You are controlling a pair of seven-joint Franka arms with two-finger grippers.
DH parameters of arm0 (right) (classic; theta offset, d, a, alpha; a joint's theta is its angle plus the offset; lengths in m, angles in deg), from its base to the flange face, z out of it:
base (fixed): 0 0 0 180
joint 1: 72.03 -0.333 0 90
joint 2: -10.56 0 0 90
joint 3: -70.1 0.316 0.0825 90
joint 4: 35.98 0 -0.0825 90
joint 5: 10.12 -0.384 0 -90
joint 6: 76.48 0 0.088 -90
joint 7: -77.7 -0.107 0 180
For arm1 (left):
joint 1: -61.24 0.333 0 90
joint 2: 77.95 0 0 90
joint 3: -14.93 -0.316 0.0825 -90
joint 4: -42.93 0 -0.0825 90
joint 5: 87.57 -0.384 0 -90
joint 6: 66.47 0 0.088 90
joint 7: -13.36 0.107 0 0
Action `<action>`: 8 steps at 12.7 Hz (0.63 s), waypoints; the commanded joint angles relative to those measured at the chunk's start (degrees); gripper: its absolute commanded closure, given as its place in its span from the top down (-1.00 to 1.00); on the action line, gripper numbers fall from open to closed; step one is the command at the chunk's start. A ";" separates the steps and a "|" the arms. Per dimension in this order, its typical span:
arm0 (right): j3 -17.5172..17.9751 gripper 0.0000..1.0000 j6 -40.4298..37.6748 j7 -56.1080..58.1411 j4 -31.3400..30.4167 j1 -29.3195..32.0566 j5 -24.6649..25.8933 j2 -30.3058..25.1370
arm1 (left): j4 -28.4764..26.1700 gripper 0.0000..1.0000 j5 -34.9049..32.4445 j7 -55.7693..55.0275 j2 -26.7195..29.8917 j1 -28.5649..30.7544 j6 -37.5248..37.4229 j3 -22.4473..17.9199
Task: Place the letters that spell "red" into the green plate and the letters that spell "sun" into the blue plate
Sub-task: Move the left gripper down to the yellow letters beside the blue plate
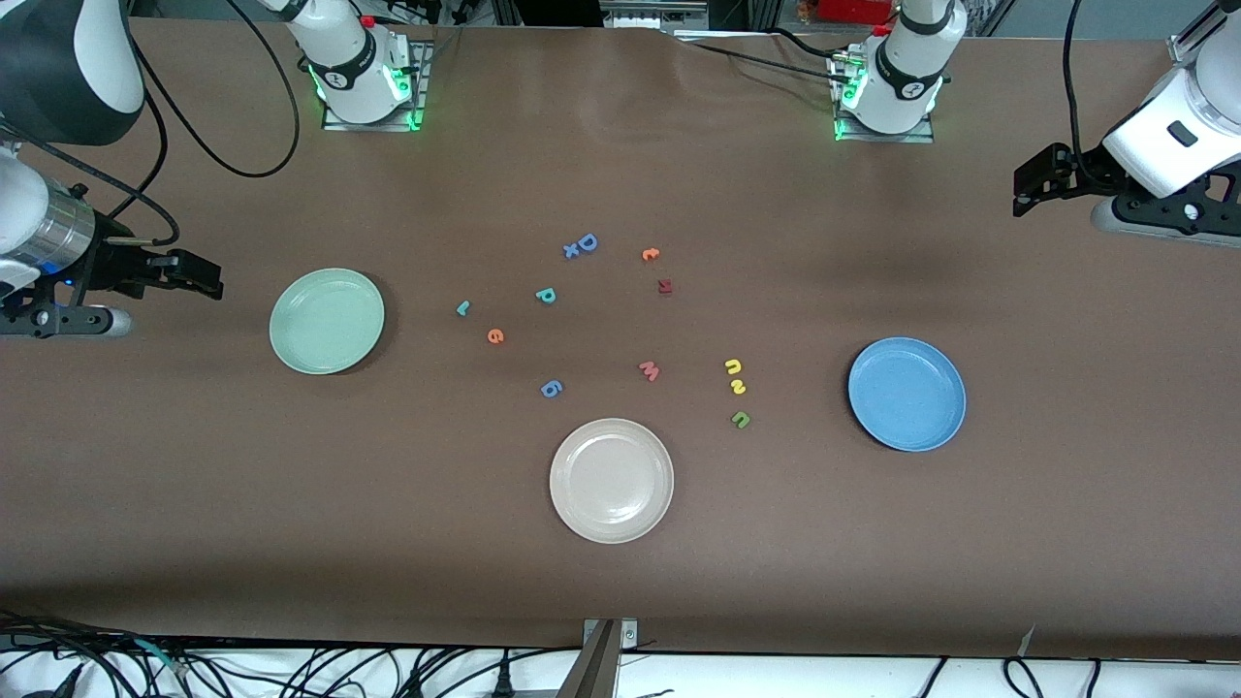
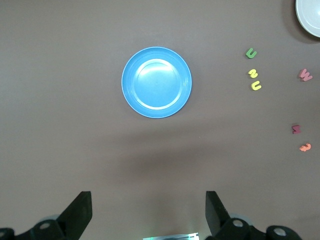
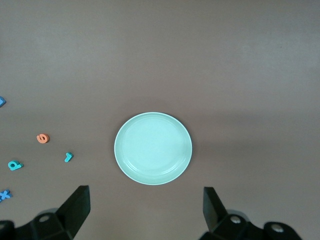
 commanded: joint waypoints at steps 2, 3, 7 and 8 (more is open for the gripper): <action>-0.05 1.00 -0.45 0.25 -0.44 0.07 0.23 -0.61 | 1.42 1.00 0.23 0.17 -2.55 0.10 -0.45 0.42; -0.05 1.00 -0.45 0.16 -0.35 0.07 0.23 -0.61 | 1.51 1.00 0.14 0.17 -2.64 0.19 -0.45 0.42; -0.05 1.00 -0.45 0.16 -0.35 0.07 0.23 -0.61 | 1.51 1.00 -0.03 0.44 -5.98 -0.95 -2.21 0.68; -0.05 1.00 -0.45 0.25 -0.35 0.15 0.23 -0.61 | 1.51 1.00 0.14 0.44 -6.59 -1.91 -2.21 0.85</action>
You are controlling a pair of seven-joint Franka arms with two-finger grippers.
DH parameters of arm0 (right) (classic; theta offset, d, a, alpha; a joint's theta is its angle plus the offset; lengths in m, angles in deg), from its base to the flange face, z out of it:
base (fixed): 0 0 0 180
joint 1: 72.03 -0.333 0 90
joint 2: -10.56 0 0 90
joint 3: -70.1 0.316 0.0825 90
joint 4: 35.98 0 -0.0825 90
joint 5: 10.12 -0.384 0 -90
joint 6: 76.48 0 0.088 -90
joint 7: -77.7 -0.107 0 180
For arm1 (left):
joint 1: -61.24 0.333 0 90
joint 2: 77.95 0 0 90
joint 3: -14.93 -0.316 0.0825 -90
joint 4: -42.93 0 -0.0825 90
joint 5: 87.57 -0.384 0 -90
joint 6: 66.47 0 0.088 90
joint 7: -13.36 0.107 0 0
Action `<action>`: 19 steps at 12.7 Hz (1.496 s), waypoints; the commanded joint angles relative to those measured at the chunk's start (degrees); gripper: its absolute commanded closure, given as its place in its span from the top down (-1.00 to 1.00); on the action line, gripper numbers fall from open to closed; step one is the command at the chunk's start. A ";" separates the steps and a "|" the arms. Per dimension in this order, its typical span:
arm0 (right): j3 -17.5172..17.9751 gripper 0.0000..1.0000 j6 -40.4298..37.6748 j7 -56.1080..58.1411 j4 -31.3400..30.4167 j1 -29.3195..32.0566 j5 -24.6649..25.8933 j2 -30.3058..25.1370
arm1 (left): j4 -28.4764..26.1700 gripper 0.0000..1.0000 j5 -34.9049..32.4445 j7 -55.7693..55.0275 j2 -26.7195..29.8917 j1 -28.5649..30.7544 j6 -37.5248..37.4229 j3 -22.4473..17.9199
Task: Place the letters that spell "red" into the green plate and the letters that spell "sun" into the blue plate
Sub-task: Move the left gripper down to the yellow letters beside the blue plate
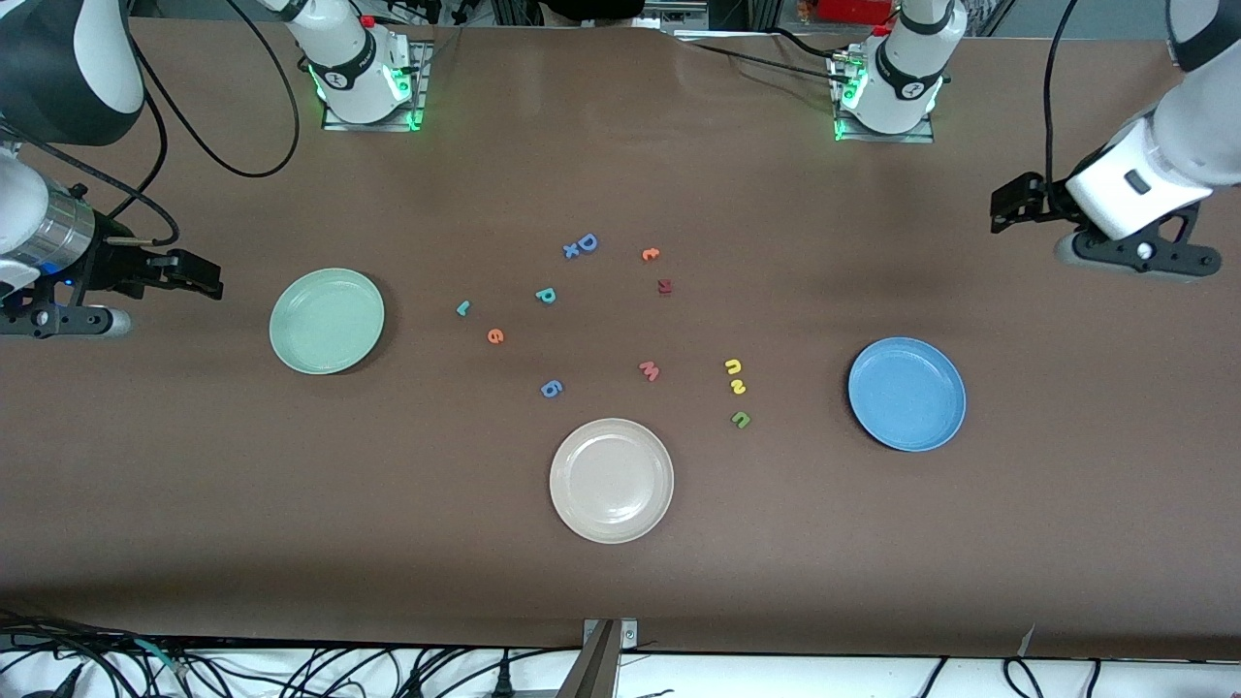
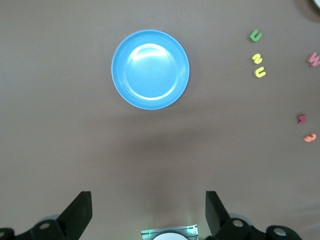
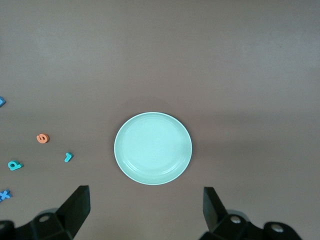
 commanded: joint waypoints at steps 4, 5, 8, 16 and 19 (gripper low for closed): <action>-0.02 1.00 -0.44 0.16 -0.44 0.15 0.23 -0.62 | 1.34 1.00 1.17 -6.00 -7.83 -8.52 6.56 0.53; -0.02 1.00 -0.44 0.16 -0.44 0.15 0.23 -0.62 | 1.42 1.00 1.25 -9.52 -9.50 -9.84 8.67 0.53; -0.38 1.00 -0.44 0.25 -0.44 0.15 0.23 -0.62 | 0.99 1.00 1.26 -15.16 -14.25 -13.80 14.30 0.53; -0.11 1.00 -0.09 -0.63 -0.35 -0.37 -4.69 0.61 | -0.24 1.00 0.56 -26.08 -26.99 -19.43 31.34 0.44; 0.41 1.00 0.44 -0.89 -0.35 -1.07 -4.78 2.63 | -0.33 1.00 0.55 -26.34 -31.74 -20.48 38.91 0.53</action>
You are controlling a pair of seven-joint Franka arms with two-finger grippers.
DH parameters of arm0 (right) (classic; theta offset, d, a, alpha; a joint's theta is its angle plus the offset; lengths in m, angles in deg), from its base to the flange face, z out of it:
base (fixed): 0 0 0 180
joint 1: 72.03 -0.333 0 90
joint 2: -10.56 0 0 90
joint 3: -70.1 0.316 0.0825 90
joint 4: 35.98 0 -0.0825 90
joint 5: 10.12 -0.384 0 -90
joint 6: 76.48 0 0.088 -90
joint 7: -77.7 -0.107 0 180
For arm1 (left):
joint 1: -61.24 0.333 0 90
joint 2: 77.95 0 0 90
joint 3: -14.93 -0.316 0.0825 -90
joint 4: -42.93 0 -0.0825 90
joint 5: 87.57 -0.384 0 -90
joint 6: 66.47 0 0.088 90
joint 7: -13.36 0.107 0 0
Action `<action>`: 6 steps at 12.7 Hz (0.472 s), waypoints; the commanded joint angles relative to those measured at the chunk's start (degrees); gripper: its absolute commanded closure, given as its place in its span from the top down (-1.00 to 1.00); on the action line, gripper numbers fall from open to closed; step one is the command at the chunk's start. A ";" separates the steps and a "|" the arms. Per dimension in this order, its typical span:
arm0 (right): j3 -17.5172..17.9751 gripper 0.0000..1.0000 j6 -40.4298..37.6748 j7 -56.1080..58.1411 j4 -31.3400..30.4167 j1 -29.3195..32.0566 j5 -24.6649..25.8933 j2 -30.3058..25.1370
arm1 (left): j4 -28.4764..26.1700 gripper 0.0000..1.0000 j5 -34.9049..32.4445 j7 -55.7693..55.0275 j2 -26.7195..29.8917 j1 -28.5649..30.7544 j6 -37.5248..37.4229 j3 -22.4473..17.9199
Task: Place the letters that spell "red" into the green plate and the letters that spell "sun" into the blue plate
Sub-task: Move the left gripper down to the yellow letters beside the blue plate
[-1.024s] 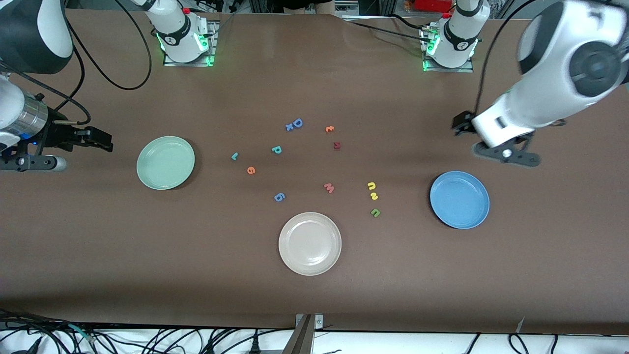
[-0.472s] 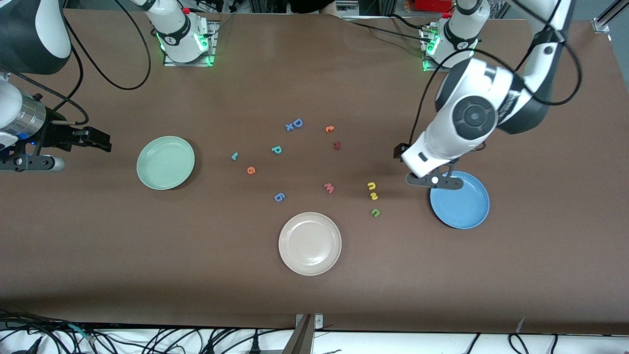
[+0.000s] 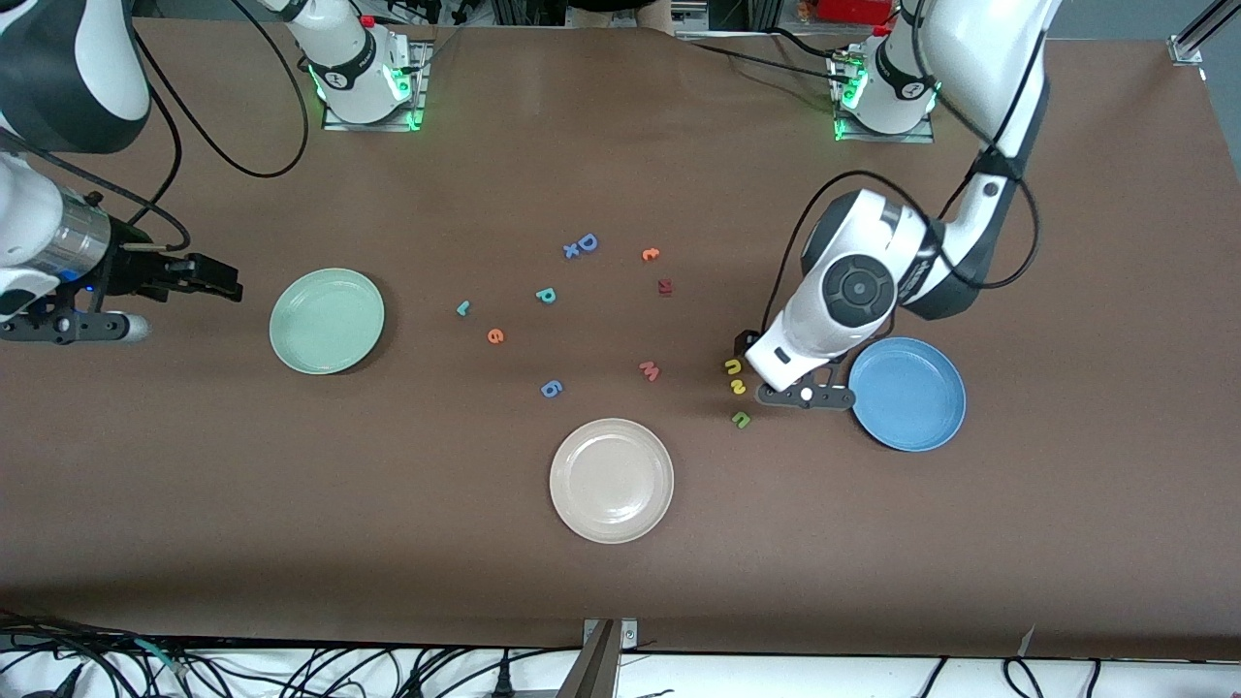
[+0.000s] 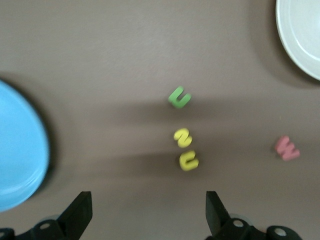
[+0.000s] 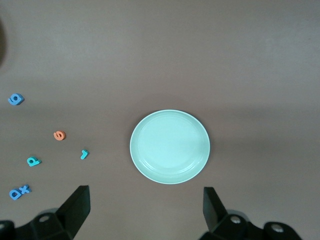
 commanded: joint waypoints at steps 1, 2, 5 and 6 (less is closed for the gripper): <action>0.29 1.00 0.35 -2.33 -0.22 -1.67 -1.19 1.33 | 0.55 1.00 -0.09 -0.93 -3.42 -2.55 4.05 -0.54; 0.38 1.00 0.35 -5.39 -0.22 -2.46 -1.19 2.21 | 0.55 1.00 -0.18 -0.93 -4.30 -2.73 5.02 -0.54; 0.38 1.00 1.23 -15.32 -0.31 -7.73 -1.45 4.93 | 0.55 0.99 -0.18 -0.58 -7.90 -3.00 12.30 -0.63; 0.38 0.99 1.41 -18.31 -0.39 -9.05 -1.45 5.38 | 0.55 0.99 -0.53 -0.23 -8.87 -3.00 13.46 -0.63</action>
